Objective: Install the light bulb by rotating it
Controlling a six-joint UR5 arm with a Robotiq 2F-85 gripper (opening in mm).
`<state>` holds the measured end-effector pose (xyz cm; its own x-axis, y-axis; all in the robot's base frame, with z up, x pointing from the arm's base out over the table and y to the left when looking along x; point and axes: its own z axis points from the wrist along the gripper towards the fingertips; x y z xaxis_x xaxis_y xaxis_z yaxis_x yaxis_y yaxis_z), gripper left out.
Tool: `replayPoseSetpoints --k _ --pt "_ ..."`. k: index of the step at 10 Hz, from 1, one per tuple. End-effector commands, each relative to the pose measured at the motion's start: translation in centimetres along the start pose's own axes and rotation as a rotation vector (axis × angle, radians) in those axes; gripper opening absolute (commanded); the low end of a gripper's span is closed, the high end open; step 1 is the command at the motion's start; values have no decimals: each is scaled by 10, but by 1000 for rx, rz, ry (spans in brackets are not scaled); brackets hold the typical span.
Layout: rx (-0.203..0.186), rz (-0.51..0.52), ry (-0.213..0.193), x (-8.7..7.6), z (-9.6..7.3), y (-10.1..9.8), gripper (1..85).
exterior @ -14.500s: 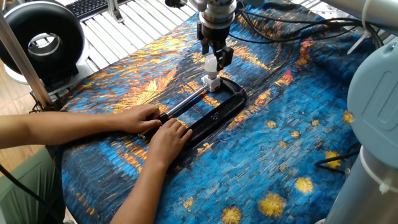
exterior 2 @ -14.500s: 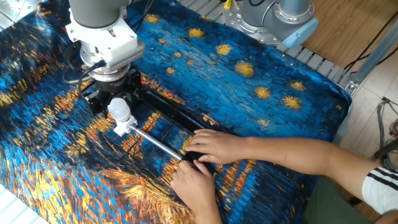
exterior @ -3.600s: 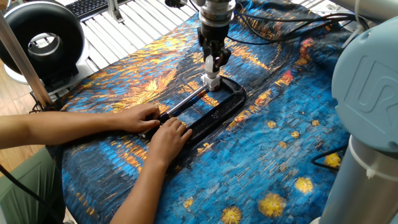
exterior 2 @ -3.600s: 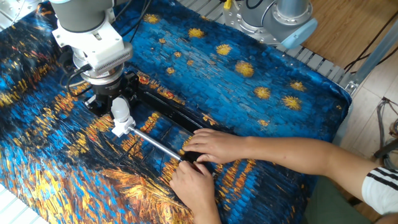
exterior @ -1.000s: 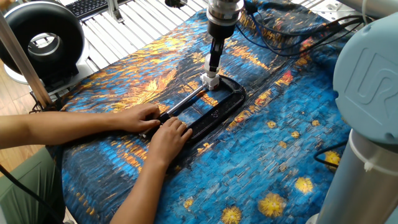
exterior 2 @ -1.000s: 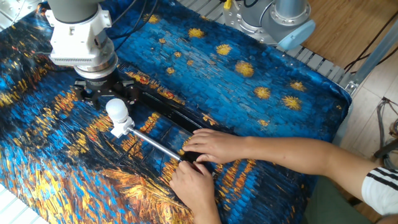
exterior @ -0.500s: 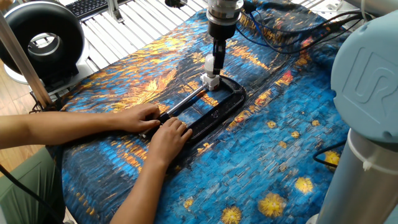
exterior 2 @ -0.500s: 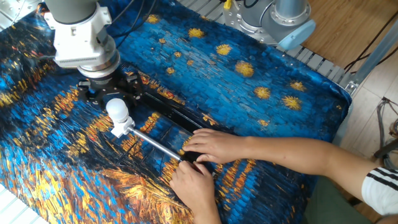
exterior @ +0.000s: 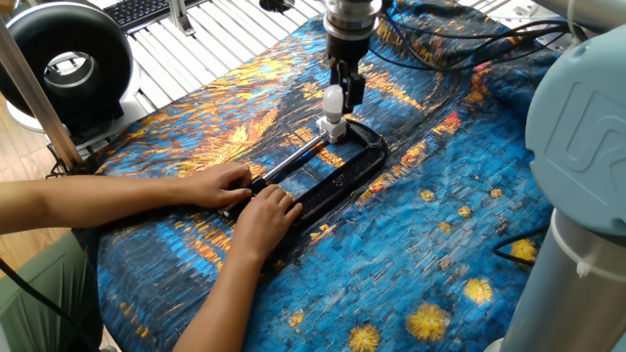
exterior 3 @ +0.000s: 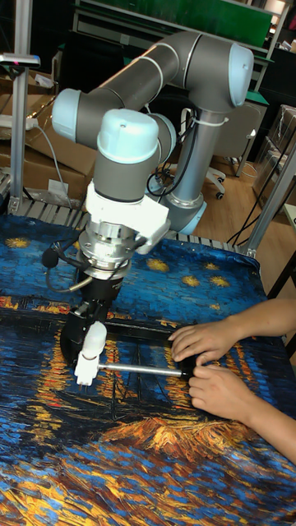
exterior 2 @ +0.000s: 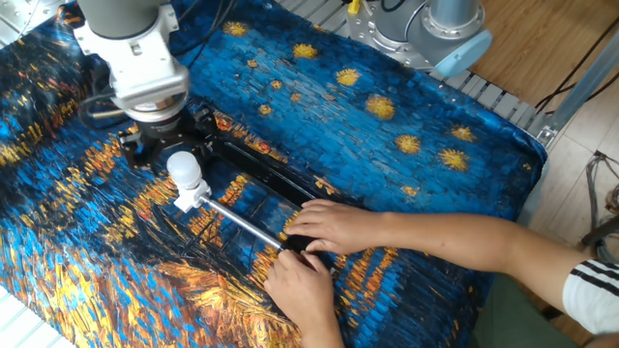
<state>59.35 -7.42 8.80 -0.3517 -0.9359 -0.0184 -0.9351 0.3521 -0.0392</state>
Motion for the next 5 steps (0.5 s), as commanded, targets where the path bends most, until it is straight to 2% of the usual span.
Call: replayPoseSetpoints --k 1,5 --pt "36 -164 8 -4 -3 -4 757" --pt "30 -230 29 0 0 2 730"
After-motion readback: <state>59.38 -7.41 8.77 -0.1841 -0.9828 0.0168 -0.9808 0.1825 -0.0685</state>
